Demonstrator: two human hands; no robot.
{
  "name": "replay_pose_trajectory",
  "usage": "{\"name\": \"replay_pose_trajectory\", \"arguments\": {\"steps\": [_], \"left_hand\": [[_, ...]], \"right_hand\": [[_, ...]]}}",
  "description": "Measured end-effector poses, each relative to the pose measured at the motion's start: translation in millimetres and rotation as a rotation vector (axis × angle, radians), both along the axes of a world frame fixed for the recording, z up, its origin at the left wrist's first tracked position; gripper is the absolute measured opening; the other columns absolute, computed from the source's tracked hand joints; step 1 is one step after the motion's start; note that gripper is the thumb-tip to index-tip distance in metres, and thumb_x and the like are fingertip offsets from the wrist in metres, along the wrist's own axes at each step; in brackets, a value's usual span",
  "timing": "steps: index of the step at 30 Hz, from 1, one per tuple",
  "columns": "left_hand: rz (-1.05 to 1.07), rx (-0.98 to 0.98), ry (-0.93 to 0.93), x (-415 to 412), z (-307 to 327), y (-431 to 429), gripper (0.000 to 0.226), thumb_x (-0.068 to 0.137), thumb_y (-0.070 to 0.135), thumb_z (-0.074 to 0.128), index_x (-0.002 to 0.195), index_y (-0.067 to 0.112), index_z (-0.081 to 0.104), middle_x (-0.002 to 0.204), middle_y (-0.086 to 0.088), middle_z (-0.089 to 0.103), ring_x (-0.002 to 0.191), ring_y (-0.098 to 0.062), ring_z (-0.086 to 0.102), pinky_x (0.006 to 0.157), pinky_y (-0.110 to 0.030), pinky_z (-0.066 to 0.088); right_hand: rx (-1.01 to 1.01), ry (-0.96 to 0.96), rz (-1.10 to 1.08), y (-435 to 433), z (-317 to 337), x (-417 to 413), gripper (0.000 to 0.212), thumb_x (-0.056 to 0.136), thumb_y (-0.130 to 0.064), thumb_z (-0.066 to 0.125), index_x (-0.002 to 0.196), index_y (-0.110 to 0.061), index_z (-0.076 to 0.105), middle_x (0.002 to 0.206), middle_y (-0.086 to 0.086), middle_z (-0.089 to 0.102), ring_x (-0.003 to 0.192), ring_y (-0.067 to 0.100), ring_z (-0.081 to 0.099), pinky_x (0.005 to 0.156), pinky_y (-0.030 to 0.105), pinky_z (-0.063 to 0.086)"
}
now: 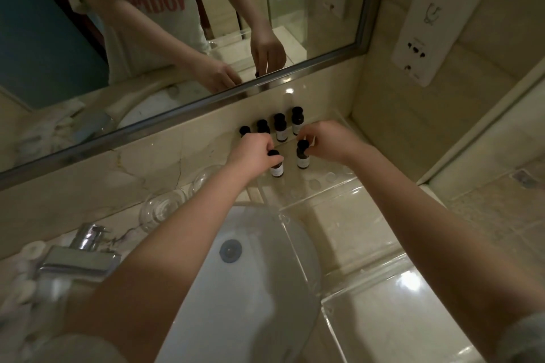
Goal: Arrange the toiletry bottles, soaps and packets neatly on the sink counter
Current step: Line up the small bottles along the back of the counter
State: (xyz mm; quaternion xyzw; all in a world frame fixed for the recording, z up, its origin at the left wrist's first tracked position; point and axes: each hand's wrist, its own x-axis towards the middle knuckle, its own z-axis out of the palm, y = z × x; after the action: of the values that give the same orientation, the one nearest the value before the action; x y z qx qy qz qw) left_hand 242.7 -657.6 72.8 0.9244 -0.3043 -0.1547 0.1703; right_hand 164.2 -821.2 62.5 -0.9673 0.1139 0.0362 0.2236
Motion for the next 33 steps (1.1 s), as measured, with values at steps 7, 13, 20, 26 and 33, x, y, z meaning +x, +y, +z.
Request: {"name": "replay_pose_trajectory", "arguments": {"steps": [7,13,20,26,33], "left_hand": [[-0.08,0.034,0.024,-3,2,1,0.036,0.079,0.02,0.071,0.114,0.013,0.064,0.108,-0.007,0.066,0.095,-0.024,0.062,0.084,-0.036,0.053],[-0.067,-0.013,-0.027,0,4,-5,0.019,0.082,0.018,0.067,0.098,0.009,0.07,0.092,-0.009,0.067,0.085,-0.025,0.062,0.073,-0.033,0.051],[-0.055,-0.097,-0.116,15,21,-23,0.026,0.081,0.018,0.065,0.106,0.011,0.07,0.098,-0.012,0.068,0.091,-0.027,0.063,0.079,-0.035,0.053],[-0.06,-0.118,-0.132,22,25,-25,0.031,0.084,0.017,0.063,0.114,0.012,0.067,0.099,-0.013,0.068,0.092,-0.027,0.063,0.075,-0.029,0.048],[-0.036,-0.102,-0.115,26,22,-21,0.027,0.083,0.018,0.064,0.108,0.012,0.068,0.095,-0.013,0.066,0.089,-0.028,0.062,0.075,-0.036,0.052]], "right_hand": [[-0.012,-0.022,0.031,2,1,-3,0.035,0.081,-0.017,0.069,0.114,-0.022,0.062,0.104,0.002,0.066,0.084,0.017,0.057,0.073,0.036,0.053],[0.024,-0.074,-0.042,-10,-4,-2,0.029,0.083,-0.012,0.064,0.111,-0.017,0.063,0.105,0.002,0.063,0.085,0.017,0.055,0.07,0.032,0.046],[0.099,-0.132,-0.215,-55,-5,19,0.029,0.086,-0.009,0.061,0.115,-0.012,0.061,0.109,0.004,0.057,0.088,0.014,0.048,0.076,0.024,0.036],[0.04,-0.178,-0.177,-66,-5,46,0.026,0.08,-0.005,0.064,0.106,-0.012,0.066,0.105,0.011,0.064,0.094,0.027,0.059,0.078,0.029,0.044],[0.049,-0.177,-0.177,-64,-9,57,0.029,0.075,-0.005,0.066,0.102,-0.016,0.068,0.11,0.006,0.066,0.101,0.025,0.06,0.084,0.035,0.05]]}}
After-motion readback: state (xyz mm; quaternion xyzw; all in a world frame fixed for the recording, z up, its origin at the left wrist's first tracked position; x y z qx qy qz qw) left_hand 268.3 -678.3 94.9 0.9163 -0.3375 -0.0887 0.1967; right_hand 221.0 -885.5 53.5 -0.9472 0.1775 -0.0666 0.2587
